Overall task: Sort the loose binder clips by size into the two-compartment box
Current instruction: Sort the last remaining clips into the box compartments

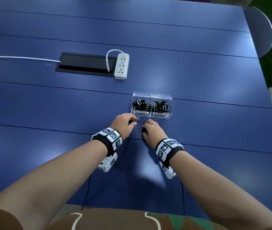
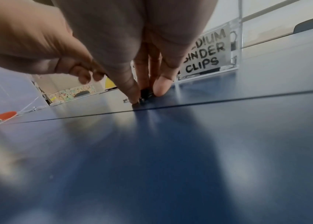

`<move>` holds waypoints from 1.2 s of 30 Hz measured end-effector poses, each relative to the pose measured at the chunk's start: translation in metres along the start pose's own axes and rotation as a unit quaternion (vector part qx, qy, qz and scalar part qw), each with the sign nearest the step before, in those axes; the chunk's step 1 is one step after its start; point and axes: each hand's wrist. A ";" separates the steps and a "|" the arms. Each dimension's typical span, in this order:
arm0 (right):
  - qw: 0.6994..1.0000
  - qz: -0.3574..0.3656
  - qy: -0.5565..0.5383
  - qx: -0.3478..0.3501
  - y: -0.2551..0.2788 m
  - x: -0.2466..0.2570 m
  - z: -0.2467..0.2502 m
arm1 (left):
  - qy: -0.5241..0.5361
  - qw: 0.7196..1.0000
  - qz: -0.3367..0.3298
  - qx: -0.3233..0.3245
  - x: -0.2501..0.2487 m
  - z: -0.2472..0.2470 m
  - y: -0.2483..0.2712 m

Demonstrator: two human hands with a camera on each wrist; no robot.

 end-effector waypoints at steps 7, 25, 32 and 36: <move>0.980 -0.071 -0.091 -0.162 0.029 -0.024 0.029 | -0.011 0.994 -0.107 -0.015 -0.057 -0.010 -0.032; 0.988 -0.031 0.029 -0.149 -0.018 -0.059 0.083 | -0.068 0.994 -0.079 -0.036 -0.075 -0.017 -0.079; 0.966 -0.106 -0.051 -0.230 -0.032 -0.065 0.103 | 0.042 0.989 0.103 -0.097 -0.049 0.018 -0.091; 0.930 -0.243 -0.211 -0.178 -0.047 -0.070 0.101 | 0.082 0.978 0.190 -0.005 -0.044 0.014 -0.097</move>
Point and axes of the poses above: each hand's wrist, its own y-axis away from the middle knuckle, its own z-axis out of the back of the hand, x = y × z, and after that the axes turned 9 degrees about z, right-handed
